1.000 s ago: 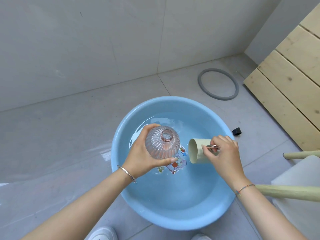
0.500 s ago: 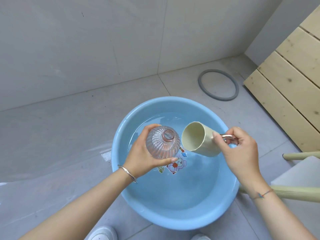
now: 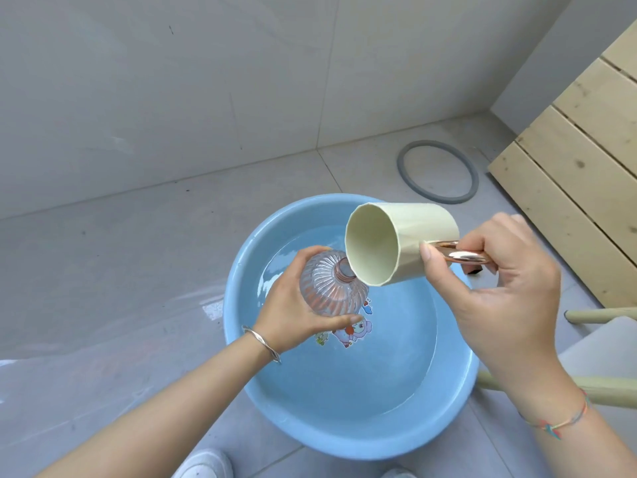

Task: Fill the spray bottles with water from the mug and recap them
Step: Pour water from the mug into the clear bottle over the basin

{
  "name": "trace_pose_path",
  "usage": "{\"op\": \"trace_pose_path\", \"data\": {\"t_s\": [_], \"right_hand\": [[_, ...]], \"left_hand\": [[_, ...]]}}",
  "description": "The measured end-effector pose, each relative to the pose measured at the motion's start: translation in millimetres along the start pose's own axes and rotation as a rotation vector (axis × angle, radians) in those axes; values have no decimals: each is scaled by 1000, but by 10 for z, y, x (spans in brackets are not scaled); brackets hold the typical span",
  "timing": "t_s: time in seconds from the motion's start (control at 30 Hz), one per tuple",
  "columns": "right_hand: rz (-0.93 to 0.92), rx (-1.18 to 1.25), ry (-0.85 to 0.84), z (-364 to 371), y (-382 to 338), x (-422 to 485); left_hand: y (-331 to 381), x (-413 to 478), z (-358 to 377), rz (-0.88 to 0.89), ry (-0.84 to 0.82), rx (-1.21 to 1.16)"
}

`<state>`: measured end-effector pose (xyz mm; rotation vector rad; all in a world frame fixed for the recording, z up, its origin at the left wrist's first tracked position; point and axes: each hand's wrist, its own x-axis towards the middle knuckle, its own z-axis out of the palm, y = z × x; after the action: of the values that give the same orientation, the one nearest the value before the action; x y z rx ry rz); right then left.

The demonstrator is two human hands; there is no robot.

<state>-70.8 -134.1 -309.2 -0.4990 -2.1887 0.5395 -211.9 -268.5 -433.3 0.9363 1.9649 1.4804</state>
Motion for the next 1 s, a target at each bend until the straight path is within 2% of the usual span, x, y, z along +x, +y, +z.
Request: {"op": "trace_pose_path", "data": {"t_s": [0.2, 1.0], "right_hand": [[-187, -117, 21, 17, -83, 46], [-601, -306, 28, 57, -180, 99]], "left_hand": [[4, 1, -7, 2, 1, 15], [29, -12, -20, -34, 23, 19]]}}
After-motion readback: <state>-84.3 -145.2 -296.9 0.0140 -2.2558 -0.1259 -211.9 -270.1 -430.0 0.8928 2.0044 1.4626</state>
